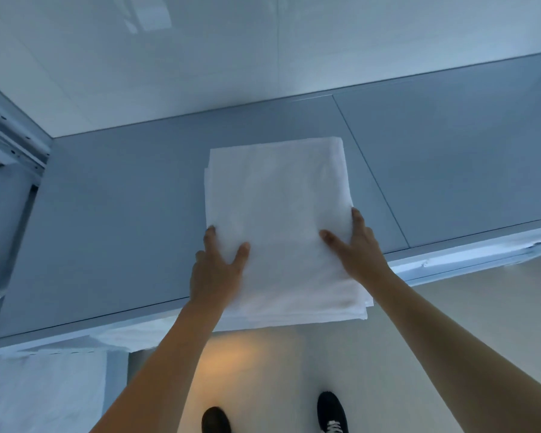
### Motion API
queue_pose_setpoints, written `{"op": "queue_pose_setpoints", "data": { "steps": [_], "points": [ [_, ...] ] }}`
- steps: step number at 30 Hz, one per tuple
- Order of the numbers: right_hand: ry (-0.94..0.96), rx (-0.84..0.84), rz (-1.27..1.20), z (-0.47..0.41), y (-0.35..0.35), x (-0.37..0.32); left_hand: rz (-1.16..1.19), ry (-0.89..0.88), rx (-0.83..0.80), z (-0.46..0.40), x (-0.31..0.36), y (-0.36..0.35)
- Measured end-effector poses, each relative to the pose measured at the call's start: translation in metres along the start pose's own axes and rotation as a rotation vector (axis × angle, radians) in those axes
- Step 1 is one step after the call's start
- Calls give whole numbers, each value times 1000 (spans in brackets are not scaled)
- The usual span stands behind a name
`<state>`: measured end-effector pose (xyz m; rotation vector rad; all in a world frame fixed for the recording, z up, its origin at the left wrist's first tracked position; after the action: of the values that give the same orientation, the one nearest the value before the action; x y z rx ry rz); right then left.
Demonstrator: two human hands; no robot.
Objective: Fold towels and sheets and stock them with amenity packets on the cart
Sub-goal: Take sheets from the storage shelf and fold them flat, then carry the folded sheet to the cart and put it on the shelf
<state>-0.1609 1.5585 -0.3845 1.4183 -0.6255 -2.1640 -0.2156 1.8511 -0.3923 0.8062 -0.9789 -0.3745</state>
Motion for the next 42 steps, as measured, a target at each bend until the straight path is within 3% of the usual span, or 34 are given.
{"op": "queue_pose_setpoints", "data": {
  "steps": [5, 12, 17, 19, 22, 25, 34, 42],
  "points": [
    [-85, -82, -19, -20, 23, 1, 250, 100, -1, -25, 16, 2],
    [-129, -68, -179, -27, 10, -15, 168, 170, -131, -62, 21, 9],
    [-147, -48, -288, -17, 10, -8, 354, 233, -348, -65, 13, 12],
    [-164, -19, -322, -3, 9, -4, 364, 231, -348, -56, 11, 12],
    [-164, 55, -344, 29, 8, 9, 323, 114, -207, -36, 17, 10],
    [-170, 148, -340, 68, 16, 24, 257, 7, -166, -6, 24, 5],
    [-321, 524, -337, 212, 96, 92, 169, -289, -387, 101, 99, -39],
    [-432, 892, -507, 357, 152, 160, 48, -592, -605, 221, 192, -88]
  ]
}}
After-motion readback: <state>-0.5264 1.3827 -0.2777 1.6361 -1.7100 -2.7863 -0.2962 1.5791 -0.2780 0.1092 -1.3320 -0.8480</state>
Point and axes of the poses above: each hand's wrist, its own z-axis away from the middle knuckle, its own y-axis out of the back of the hand, x = y × z, the point moved 3 cm from there along -z, towards the middle knuckle, and after that the axes turned 1 degree about y, right-handed, at the moved point
